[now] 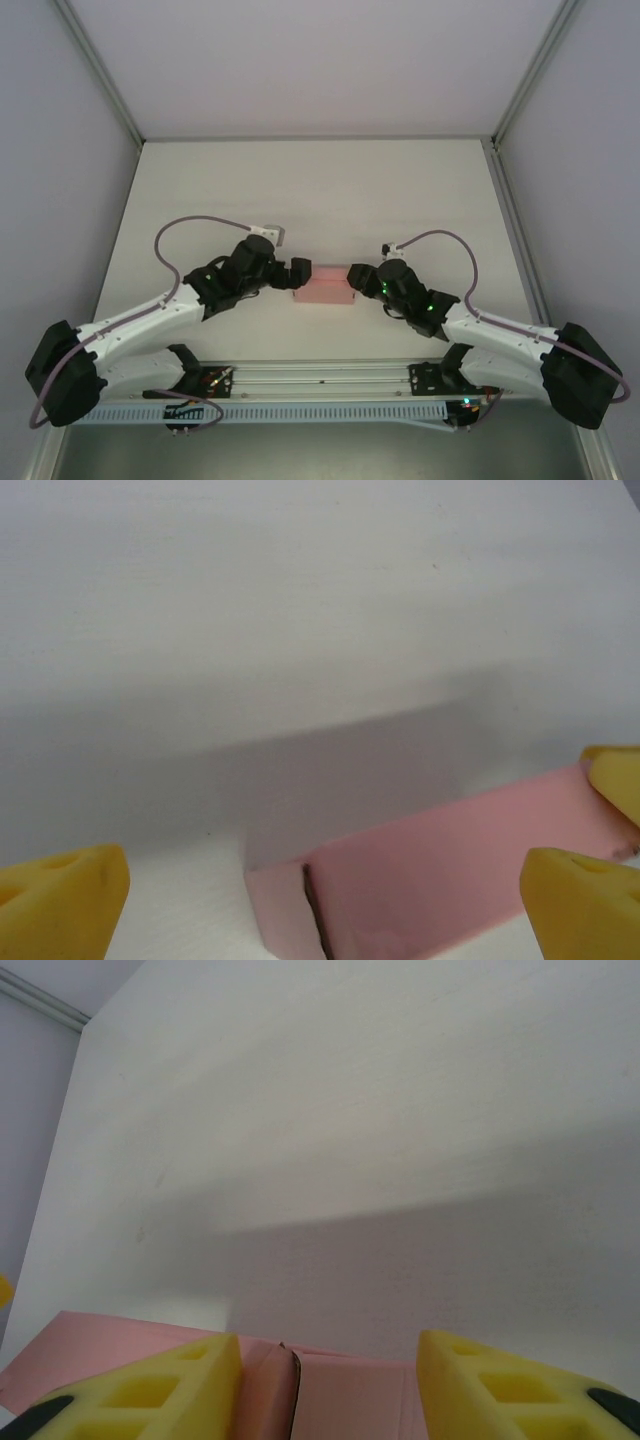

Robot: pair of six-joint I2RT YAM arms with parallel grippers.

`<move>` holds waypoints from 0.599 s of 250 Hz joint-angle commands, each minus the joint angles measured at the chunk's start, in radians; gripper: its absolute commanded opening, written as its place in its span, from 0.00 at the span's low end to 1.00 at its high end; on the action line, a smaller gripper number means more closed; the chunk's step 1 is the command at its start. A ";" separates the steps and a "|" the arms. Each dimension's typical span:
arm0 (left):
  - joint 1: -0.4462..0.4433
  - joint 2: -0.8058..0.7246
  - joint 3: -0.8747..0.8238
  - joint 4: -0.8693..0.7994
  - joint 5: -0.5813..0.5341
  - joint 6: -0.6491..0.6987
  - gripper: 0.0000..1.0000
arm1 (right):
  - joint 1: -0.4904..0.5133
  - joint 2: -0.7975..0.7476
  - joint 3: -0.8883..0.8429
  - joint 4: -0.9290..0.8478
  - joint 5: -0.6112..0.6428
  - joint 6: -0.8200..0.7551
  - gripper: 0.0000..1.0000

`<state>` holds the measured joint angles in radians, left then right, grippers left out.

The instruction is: Assemble paper box

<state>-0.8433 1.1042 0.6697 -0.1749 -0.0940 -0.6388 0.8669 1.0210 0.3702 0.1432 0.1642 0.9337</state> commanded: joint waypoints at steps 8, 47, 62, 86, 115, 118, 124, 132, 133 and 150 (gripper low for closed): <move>0.062 0.033 -0.074 0.109 0.186 -0.043 0.87 | 0.010 0.039 -0.070 -0.138 0.006 -0.091 0.49; 0.083 0.034 -0.142 0.176 0.242 -0.041 0.69 | 0.008 0.059 -0.071 -0.139 0.022 -0.094 0.47; 0.086 0.028 -0.183 0.213 0.245 -0.041 0.60 | 0.008 0.076 -0.071 -0.132 0.021 -0.102 0.46; 0.099 0.030 -0.262 0.296 0.276 -0.054 0.41 | 0.007 0.111 -0.073 -0.095 -0.004 -0.127 0.43; 0.103 0.048 -0.328 0.397 0.322 -0.078 0.30 | 0.006 0.165 -0.088 -0.007 -0.028 -0.184 0.39; 0.103 0.049 -0.336 0.409 0.325 -0.079 0.28 | 0.007 0.170 -0.089 0.002 -0.032 -0.194 0.38; 0.103 0.052 -0.349 0.431 0.331 -0.074 0.24 | 0.007 0.180 -0.092 0.021 -0.038 -0.212 0.34; 0.102 0.055 -0.369 0.459 0.333 -0.067 0.17 | 0.008 0.188 -0.101 0.049 -0.038 -0.229 0.31; 0.102 0.056 -0.371 0.462 0.332 -0.067 0.16 | 0.008 0.189 -0.101 0.054 -0.038 -0.231 0.30; 0.099 0.064 -0.415 0.528 0.341 -0.042 0.02 | 0.008 0.195 -0.139 0.134 -0.036 -0.269 0.26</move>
<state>-0.7361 1.1225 0.3634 0.3569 0.1799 -0.7242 0.8661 1.1393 0.3439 0.3862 0.1749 0.7856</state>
